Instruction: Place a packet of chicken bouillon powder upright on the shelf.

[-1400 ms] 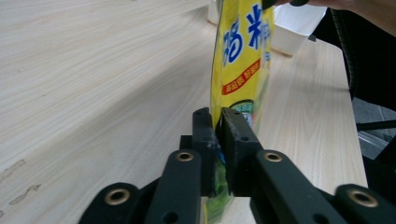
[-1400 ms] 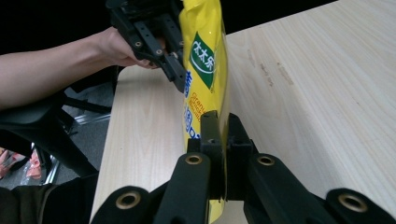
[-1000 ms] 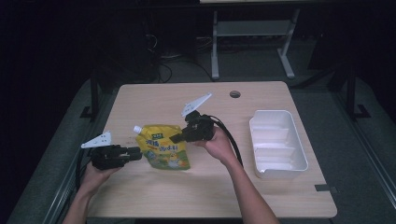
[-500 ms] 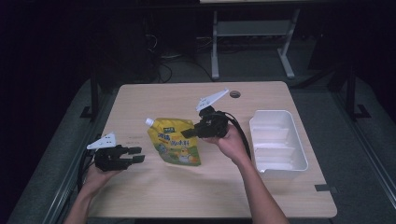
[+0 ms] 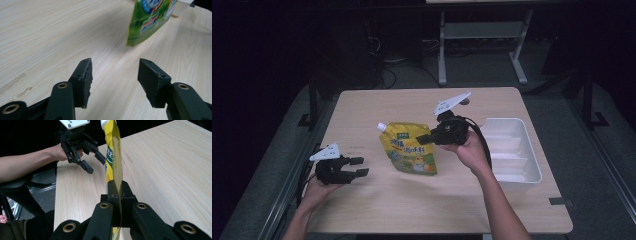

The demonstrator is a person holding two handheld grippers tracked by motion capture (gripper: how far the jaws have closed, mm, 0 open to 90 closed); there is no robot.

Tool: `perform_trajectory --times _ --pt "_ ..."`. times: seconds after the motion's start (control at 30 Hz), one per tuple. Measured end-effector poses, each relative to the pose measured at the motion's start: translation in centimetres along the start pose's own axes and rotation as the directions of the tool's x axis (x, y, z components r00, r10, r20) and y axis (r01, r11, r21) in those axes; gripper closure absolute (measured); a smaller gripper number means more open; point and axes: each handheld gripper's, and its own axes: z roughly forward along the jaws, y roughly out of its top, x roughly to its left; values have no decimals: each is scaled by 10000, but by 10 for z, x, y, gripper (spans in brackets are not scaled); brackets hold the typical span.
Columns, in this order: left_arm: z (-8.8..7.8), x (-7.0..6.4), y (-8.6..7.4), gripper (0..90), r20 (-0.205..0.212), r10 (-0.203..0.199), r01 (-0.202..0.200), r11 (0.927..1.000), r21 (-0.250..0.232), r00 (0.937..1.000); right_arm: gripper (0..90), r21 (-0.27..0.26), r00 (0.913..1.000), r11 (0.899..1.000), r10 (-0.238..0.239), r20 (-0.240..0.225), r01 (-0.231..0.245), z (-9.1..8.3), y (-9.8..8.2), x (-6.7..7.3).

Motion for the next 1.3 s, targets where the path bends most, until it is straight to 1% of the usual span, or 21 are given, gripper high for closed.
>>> perform_trajectory --times 0.03,0.17,0.2,0.33,0.37,0.43,0.5,0.57,0.73,0.8,0.9,0.97,1.13,1.3 --pt "0 0 0 435 0 0 0 10000 0 10000 896 0 10000 10000 0 0 0 0 0 0" --pt "2 -1 0 397 -158 71 -69 9999 146 9999 896 -86 9999 10000 40 123 -39 -11 -2 1" --pt "2 -1 0 389 -158 71 -69 9999 146 9999 896 -86 9999 10000 40 123 -39 -11 -2 1" --pt "3 -3 0 365 -221 58 -54 9998 185 9997 896 -104 9996 9999 92 258 -89 -19 -4 0" --pt "4 -3 0 354 -242 46 -41 9998 201 9997 896 -172 9995 9998 85 312 -80 -24 -5 0" --pt "4 -3 0 345 -256 49 -44 9998 214 9997 896 -182 9993 9998 93 355 -87 -25 -5 0" --pt "5 -3 0 330 -308 71 -63 9997 257 9995 896 -226 9990 9997 141 429 -131 -32 -7 -1" --pt "5 -3 0 327 -318 62 -54 9997 253 9995 896 -238 9988 9996 163 458 -152 -33 -8 -1" --pt "5 -4 0 293 -393 64 -55 9997 245 9992 896 -308 9980 9993 232 587 -214 -44 -11 -2" --pt "5 -4 0 286 -409 63 -52 9997 251 9991 896 -320 9978 9992 244 618 -224 -45 -11 -2" --pt "6 -5 0 274 -451 80 -69 9997 244 9989 896 -348 9973 9991 248 695 -224 -53 -12 -1" --pt "6 -5 0 271 -462 80 -68 9997 246 9989 896 -381 9972 9990 275 699 -249 -54 -13 -1" --pt "7 -5 1 254 -506 103 -90 9996 254 9987 896 -414 9963 9989 268 815 -235 -65 -13 0" --pt "7 -5 1 244 -538 96 -84 9997 227 9985 896 -451 9955 9987 279 910 -238 -72 -15 1"
